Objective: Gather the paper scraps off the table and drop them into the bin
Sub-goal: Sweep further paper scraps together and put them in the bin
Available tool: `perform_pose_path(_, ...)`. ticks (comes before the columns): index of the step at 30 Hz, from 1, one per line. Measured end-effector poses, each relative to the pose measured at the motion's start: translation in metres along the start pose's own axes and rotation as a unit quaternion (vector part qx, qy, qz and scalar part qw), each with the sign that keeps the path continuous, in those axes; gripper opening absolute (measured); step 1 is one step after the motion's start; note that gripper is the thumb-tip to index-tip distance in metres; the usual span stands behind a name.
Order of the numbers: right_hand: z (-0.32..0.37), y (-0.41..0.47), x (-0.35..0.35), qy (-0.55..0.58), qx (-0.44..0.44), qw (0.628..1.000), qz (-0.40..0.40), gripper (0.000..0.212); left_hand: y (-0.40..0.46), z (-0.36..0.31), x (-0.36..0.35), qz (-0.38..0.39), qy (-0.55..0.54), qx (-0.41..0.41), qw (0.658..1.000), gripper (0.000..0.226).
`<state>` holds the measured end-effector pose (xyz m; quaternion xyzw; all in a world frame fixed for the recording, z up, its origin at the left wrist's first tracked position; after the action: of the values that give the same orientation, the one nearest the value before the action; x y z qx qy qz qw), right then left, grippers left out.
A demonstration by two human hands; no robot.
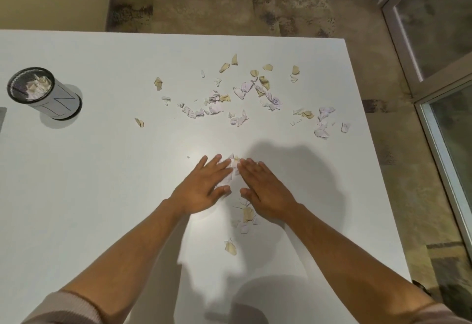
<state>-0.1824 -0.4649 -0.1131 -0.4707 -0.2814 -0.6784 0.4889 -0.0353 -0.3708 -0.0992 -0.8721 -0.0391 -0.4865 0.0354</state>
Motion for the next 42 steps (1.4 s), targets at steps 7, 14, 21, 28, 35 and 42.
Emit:
perform_pose_path(7,0.029,-0.051,-0.003,0.051,0.014,0.998,0.034,0.058,-0.049,-0.032,-0.010,-0.016,-0.084,-0.011,0.996,0.042)
perform_pose_path(14,0.023,-0.072,0.014,0.049,-0.049,0.997,-0.025,0.066,-0.076,-0.040,0.002,-0.117,-0.102,0.072,0.985,0.058)
perform_pose_path(21,0.026,-0.063,0.002,-0.002,-0.074,0.996,0.051,0.095,-0.080,-0.060,-0.038,0.077,0.019,0.088,0.993,0.124)
perform_pose_path(28,0.050,-0.088,-0.008,0.021,-0.035,0.998,0.056,0.083,-0.092,-0.076,-0.042,0.076,0.011,0.059,0.995,0.094)
perform_pose_path(35,0.042,-0.097,0.014,-0.043,-0.162,0.986,0.025,0.089,-0.103,-0.080,-0.012,0.001,0.102,0.171,0.980,0.097)
perform_pose_path(42,0.074,-0.084,0.004,-0.056,-0.160,0.984,0.047,0.070,-0.094,-0.090,-0.024,0.013,0.058,0.213,0.975,0.075)
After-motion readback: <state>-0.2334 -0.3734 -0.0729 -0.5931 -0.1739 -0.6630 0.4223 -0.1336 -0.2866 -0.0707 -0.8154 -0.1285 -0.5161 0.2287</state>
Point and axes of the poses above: each hand's wrist, its own y-axis towards the middle knuckle, its own x-axis out of the back of the hand, z = x × y, the point moved 6 cm from there along y, towards the middle knuckle, and after that the axes turned 8 degrees about -z, right-handed, at the moved point
